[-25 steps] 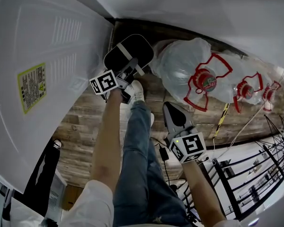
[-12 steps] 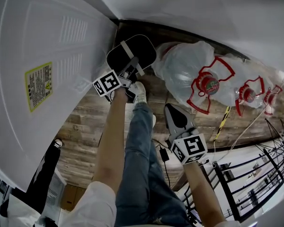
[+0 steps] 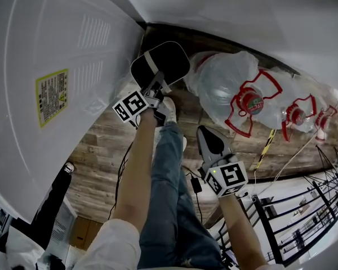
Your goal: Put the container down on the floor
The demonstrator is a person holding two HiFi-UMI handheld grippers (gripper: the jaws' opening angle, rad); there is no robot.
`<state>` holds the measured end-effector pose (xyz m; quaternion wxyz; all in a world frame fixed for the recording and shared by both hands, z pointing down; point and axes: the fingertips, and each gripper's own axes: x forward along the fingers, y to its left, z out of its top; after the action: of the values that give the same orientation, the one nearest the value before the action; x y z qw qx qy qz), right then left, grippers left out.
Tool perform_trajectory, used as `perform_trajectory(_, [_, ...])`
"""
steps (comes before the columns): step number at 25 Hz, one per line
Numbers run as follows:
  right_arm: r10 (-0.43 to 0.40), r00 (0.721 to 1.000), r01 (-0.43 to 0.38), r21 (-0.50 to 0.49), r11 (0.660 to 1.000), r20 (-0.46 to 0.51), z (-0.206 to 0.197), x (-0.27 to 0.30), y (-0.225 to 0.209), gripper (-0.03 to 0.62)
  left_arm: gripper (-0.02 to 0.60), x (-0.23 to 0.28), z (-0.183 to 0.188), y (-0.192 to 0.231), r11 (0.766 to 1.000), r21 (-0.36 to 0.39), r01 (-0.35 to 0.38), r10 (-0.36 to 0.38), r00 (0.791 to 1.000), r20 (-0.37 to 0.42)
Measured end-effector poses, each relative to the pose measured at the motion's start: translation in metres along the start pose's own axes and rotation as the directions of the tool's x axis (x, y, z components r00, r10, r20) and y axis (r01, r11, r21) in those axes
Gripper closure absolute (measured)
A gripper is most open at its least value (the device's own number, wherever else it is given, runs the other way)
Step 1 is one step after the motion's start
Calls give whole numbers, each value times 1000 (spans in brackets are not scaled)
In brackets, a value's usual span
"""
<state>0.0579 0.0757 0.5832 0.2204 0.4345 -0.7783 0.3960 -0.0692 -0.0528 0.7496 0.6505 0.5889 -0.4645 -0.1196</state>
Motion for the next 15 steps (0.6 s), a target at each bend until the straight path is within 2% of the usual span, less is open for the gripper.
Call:
perform_trajectory(4, [1,1000,-1,-12,1000,9,4,1,2,571,480,-13,7,10,999,8,-51,51,998,35])
perform_trajectory(8, [-10,1000,10,-16,1000,19,5,-1,4,571,475,-30,16,24,990,36,-138,136,988,69])
perform_trajectory(12, [-1,1000,1,-20,1000,17,3,-3,8,571,477,-49,22,48,964,29,-264,260,961,96])
perform_trajectory(15, [2,1000,-2,-22,1000,20,4,-4,9,571,472,-58,26,63,946,26,-322,317,942,106])
